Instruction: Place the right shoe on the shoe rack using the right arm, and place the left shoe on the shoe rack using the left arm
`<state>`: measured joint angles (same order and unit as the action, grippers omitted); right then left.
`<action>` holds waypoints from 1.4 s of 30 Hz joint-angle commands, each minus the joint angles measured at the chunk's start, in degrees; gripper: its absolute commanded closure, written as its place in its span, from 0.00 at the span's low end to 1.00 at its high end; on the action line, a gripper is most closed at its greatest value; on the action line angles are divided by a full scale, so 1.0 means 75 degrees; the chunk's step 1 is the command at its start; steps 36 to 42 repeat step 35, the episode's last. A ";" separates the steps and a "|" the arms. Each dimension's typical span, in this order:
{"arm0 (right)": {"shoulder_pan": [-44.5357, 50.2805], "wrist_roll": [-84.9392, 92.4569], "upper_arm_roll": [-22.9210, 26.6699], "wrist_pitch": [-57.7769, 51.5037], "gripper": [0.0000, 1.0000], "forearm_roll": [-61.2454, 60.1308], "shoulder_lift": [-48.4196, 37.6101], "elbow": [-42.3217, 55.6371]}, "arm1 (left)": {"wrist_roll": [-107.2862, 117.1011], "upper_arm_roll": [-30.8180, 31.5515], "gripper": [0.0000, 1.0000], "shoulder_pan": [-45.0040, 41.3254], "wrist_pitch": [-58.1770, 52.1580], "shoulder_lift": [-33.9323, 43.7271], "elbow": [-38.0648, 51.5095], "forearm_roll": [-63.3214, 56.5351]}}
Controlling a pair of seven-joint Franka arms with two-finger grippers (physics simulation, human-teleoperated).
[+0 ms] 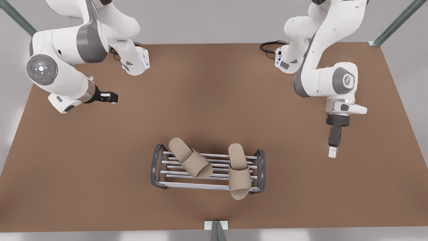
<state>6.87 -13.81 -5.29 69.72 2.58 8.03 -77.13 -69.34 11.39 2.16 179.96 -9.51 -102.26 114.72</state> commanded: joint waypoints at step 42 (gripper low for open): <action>-0.0260 0.0986 0.0120 -0.0015 0.00 -0.0075 0.0207 0.0078 | 1.2000 -0.1566 0.00 -0.1601 -1.5217 -0.1323 0.3720 -1.4276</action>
